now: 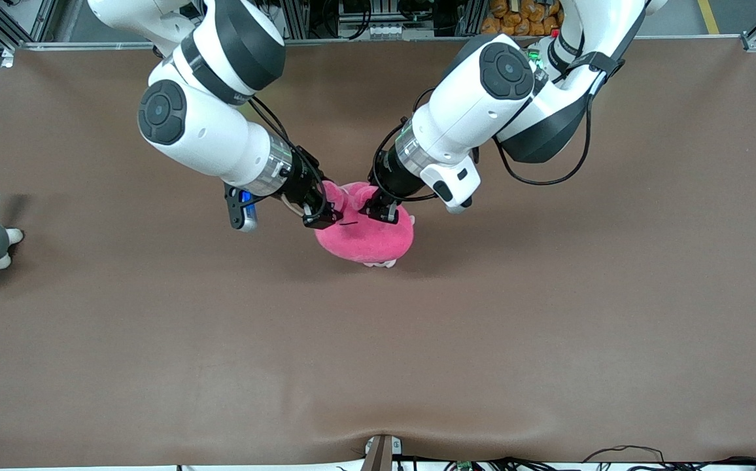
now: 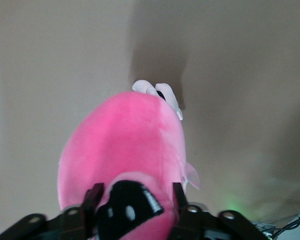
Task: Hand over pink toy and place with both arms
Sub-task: 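Bring the pink toy to the right gripper and grasp it there, then open the left gripper while the right gripper pulls the pink toy away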
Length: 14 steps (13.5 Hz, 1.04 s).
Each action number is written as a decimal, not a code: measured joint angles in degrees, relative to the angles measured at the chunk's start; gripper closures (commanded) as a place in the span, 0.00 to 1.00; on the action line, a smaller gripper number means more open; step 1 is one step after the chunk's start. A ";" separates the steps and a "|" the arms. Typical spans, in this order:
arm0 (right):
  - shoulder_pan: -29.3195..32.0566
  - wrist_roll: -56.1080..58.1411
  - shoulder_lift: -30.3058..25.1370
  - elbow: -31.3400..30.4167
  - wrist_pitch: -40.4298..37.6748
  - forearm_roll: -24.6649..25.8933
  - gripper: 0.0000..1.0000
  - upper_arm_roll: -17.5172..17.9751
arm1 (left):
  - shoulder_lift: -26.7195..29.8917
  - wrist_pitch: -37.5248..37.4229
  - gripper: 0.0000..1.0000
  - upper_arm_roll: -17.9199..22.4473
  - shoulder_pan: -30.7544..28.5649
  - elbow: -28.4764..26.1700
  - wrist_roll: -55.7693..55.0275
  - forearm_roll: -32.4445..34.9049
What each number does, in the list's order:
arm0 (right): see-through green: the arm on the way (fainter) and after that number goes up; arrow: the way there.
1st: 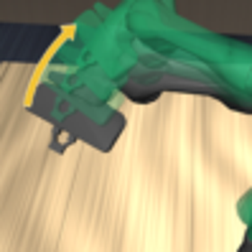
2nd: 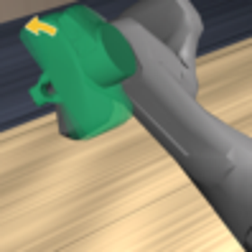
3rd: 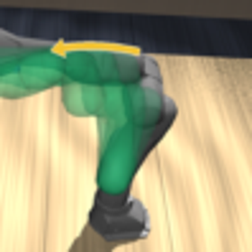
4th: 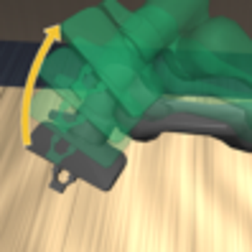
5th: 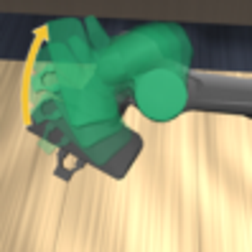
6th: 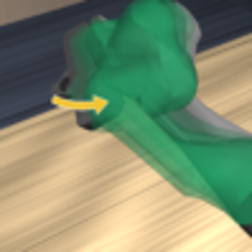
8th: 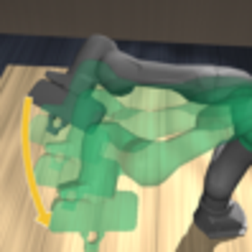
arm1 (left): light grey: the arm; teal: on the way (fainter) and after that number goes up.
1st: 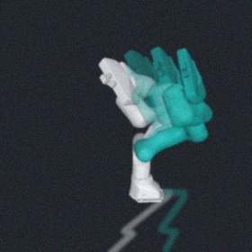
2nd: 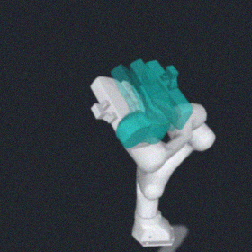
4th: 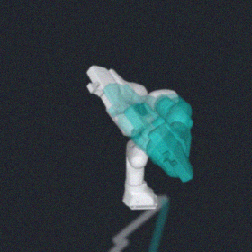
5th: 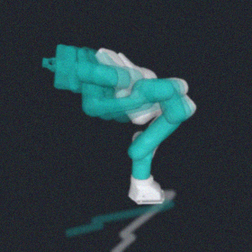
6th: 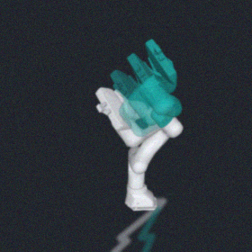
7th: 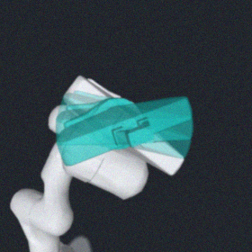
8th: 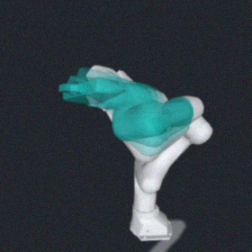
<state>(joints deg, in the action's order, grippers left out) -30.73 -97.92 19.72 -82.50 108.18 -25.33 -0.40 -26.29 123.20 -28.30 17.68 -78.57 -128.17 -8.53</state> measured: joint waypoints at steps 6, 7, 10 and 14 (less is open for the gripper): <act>1.34 -0.05 0.00 0.53 0.00 -0.18 1.00 -0.31 | -0.07 0.64 0.00 -0.02 0.01 0.17 -0.04 -0.39; 1.37 -0.15 0.00 0.53 0.00 -0.25 1.00 -0.31 | -0.07 0.66 0.00 0.01 -0.06 0.23 -0.04 -0.55; 3.25 -0.51 0.01 0.94 -0.57 -0.88 1.00 -0.55 | -0.06 0.69 0.00 0.20 -0.54 0.87 -0.07 -1.82; 12.15 7.81 -0.16 3.76 -9.47 -1.30 1.00 -0.98 | -0.04 0.62 0.00 0.25 -1.83 1.46 -0.07 -2.73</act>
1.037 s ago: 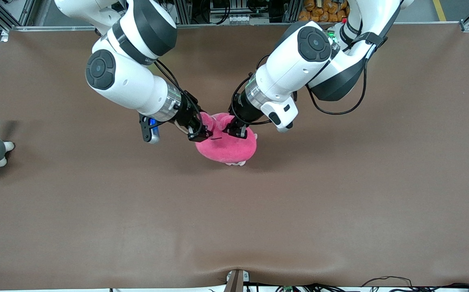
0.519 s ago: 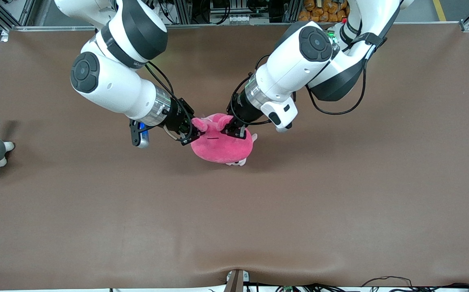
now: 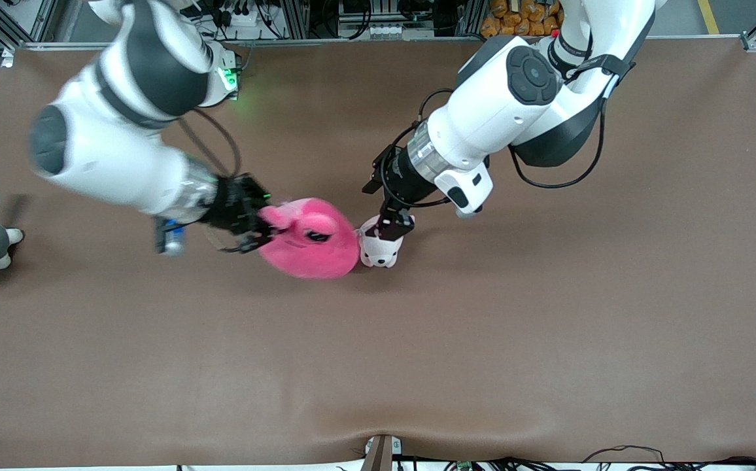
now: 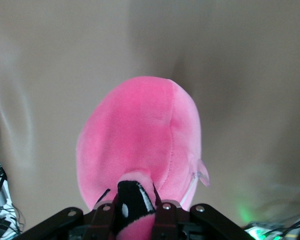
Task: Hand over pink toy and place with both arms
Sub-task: 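Open the left gripper while the right gripper pulls the pink toy away, then lower the pink toy with the right gripper while the left gripper retracts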
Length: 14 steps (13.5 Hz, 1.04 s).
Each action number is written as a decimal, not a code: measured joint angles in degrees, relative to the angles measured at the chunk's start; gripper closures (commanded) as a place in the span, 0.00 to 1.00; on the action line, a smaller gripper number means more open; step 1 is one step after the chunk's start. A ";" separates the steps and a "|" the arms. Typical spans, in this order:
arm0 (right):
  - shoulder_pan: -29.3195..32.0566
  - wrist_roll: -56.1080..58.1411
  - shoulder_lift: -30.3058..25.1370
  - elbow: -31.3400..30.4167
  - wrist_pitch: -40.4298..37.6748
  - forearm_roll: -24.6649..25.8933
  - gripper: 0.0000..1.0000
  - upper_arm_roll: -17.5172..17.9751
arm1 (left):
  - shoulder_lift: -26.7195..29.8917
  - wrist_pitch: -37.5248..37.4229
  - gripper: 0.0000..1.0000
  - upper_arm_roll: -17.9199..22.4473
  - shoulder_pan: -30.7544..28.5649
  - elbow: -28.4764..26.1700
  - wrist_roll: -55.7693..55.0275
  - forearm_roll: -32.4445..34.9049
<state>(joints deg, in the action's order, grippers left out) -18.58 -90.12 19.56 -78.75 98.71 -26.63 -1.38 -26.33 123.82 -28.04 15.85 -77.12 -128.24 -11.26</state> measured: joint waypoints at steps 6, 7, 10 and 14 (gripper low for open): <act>22.32 33.08 1.78 -0.60 -10.91 -4.48 1.00 -0.51 | 3.05 -4.93 0.00 0.21 -4.96 0.79 4.61 0.00; 24.43 37.10 3.44 -0.92 -10.86 -4.38 1.00 -0.51 | 4.26 -6.87 0.00 0.27 -6.33 0.84 8.29 0.01; 29.42 49.71 10.60 -1.55 -9.78 -3.50 1.00 -0.56 | 7.61 -13.94 0.00 0.44 -10.50 0.88 24.80 0.51; 34.43 60.26 17.95 -1.34 -8.08 -3.13 1.00 -0.54 | 10.15 -23.70 0.00 0.63 -15.27 0.86 42.56 4.93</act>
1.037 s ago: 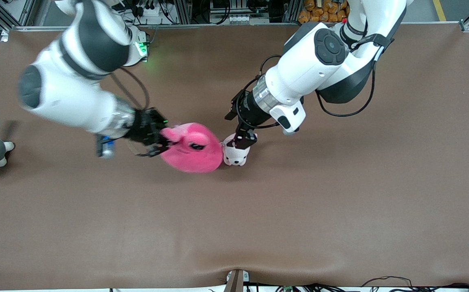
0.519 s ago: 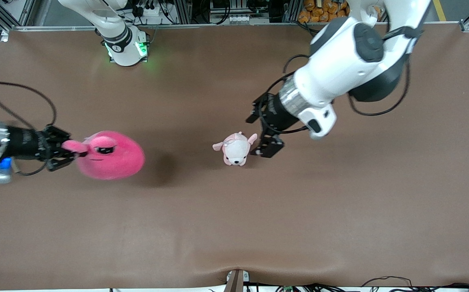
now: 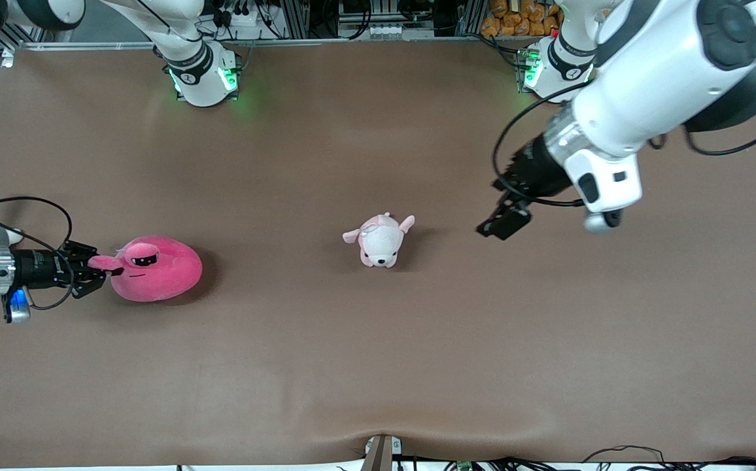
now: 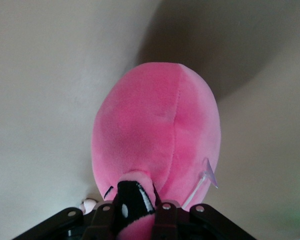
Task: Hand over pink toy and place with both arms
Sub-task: 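Lower the pink toy with the right gripper while the left gripper retracts, then open the right gripper to release the pink toy on the table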
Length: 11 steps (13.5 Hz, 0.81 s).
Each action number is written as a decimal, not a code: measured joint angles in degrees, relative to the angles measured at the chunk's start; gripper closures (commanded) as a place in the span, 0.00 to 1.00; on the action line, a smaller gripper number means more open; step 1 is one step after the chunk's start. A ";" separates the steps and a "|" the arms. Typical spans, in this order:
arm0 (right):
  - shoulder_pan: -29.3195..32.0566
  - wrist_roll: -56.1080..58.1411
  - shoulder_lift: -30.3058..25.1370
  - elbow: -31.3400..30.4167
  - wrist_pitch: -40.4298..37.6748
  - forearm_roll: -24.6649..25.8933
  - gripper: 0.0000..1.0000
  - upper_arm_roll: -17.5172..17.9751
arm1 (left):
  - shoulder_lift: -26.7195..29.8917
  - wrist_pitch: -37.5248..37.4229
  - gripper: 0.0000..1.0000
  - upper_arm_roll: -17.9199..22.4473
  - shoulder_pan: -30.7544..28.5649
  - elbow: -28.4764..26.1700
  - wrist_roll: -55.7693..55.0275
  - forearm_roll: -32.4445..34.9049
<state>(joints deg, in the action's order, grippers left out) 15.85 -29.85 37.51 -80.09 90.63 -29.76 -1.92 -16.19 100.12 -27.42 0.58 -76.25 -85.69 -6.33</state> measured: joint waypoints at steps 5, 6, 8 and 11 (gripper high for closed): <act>1.10 7.52 1.34 0.07 2.25 4.22 0.00 0.03 | 1.19 -4.58 0.00 0.14 -3.43 -0.01 15.23 11.50; 1.47 8.87 1.63 0.07 2.53 4.34 0.00 0.02 | 1.21 -5.41 0.00 0.55 -3.71 -0.02 19.04 12.57; 2.02 10.43 2.10 0.10 2.85 4.36 0.00 0.02 | 1.20 -6.35 0.00 2.46 -4.64 -0.06 27.67 13.54; 1.91 11.31 2.07 2.91 1.63 6.11 0.00 0.73 | 1.25 -8.19 0.00 3.43 -8.93 -0.06 42.08 13.67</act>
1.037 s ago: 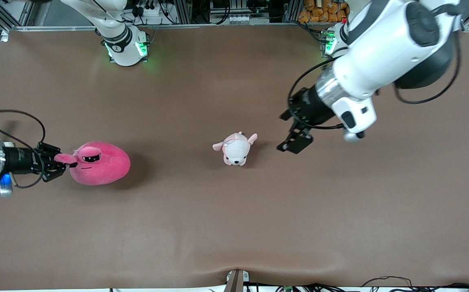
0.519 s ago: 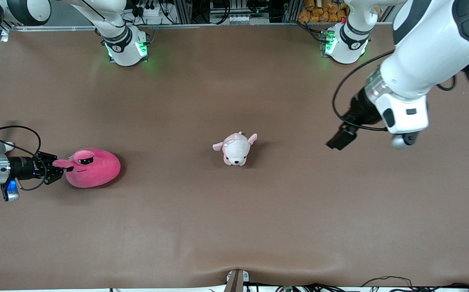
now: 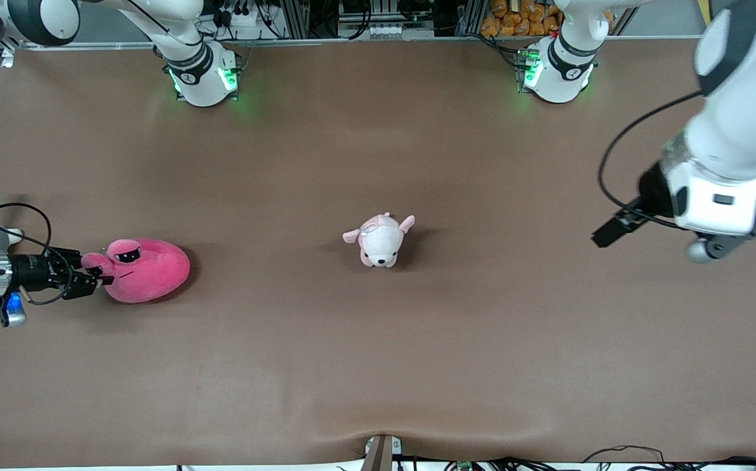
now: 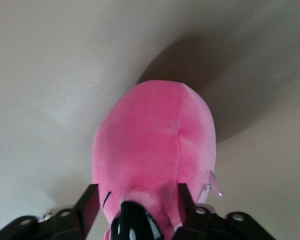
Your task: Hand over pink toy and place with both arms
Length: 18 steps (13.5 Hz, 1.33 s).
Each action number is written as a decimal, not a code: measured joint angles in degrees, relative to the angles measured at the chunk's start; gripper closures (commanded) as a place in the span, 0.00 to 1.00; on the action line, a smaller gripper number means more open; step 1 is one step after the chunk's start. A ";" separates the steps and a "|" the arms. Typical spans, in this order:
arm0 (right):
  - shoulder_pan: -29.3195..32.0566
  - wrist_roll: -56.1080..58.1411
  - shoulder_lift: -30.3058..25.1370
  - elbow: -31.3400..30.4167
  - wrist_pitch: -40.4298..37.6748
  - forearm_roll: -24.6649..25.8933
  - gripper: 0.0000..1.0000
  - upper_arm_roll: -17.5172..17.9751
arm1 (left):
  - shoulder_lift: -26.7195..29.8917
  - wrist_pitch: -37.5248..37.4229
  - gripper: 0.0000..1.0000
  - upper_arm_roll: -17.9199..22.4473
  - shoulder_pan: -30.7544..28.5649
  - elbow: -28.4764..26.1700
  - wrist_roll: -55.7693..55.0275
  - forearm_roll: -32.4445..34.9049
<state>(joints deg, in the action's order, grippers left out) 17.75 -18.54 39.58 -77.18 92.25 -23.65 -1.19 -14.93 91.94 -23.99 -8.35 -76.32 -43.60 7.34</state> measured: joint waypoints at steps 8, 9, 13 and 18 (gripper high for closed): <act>-4.70 0.33 -2.85 17.62 -14.60 7.92 0.00 0.85 | 5.25 -8.70 0.00 0.02 -5.74 0.01 19.37 1.95; -6.08 0.69 -4.62 18.78 -15.85 10.62 0.00 0.97 | 5.65 -9.04 0.00 -0.04 -5.73 -0.12 19.44 1.97; -14.67 0.74 -14.63 20.04 -20.49 17.93 0.00 1.16 | 6.17 -9.28 0.00 -0.12 -5.75 -0.32 19.49 2.04; -16.70 8.42 -26.54 17.40 -25.35 20.50 0.00 1.16 | 6.42 -9.29 0.00 -0.18 -5.71 -0.41 19.55 2.04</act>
<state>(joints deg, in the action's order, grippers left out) 1.05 -10.13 13.04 -59.78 66.91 -3.16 -0.03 -8.51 82.65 -24.17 -14.06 -76.73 -24.05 9.38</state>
